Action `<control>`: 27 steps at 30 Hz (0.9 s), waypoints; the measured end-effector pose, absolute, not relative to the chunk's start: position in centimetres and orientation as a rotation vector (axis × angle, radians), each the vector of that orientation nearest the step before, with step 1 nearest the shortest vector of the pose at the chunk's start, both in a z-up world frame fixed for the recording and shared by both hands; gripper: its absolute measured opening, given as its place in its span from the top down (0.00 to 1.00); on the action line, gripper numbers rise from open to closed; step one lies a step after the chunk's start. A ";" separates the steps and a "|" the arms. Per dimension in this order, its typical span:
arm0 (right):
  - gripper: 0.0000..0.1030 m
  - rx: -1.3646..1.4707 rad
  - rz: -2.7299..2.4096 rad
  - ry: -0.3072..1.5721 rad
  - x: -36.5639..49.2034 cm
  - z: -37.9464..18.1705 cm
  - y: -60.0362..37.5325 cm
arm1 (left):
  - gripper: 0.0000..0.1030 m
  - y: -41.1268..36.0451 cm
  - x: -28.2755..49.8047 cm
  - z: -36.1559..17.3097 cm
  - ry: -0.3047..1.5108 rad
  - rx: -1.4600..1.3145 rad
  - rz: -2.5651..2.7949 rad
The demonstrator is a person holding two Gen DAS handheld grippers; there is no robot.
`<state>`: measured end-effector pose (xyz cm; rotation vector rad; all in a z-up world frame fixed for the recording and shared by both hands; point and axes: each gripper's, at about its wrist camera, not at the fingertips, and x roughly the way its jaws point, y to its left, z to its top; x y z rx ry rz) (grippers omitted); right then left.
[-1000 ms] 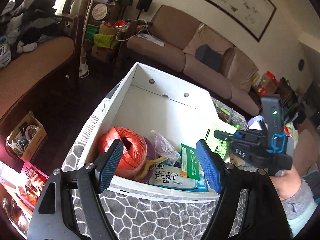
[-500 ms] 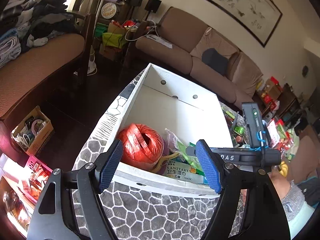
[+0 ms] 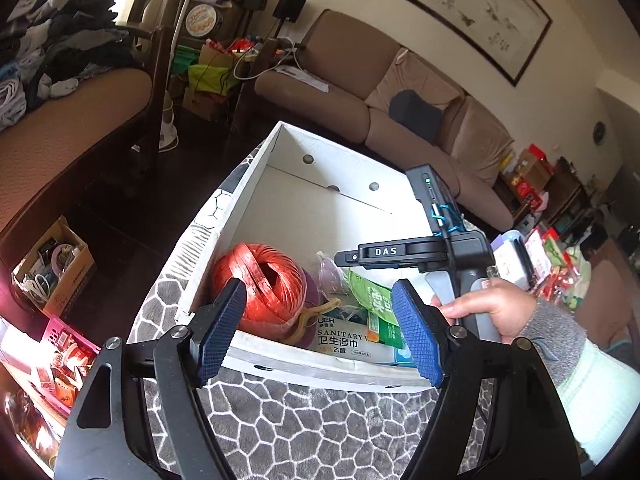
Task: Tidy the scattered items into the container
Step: 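Lower the yellow clip into the box and open the right gripper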
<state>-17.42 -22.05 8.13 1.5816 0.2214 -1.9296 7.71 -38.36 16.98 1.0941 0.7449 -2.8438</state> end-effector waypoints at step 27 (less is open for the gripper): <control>0.25 1.650 -1.975 0.309 -18.8 5.6 -23.8 | 0.30 -37.7 6.7 16.9 0.725 1.097 -2.874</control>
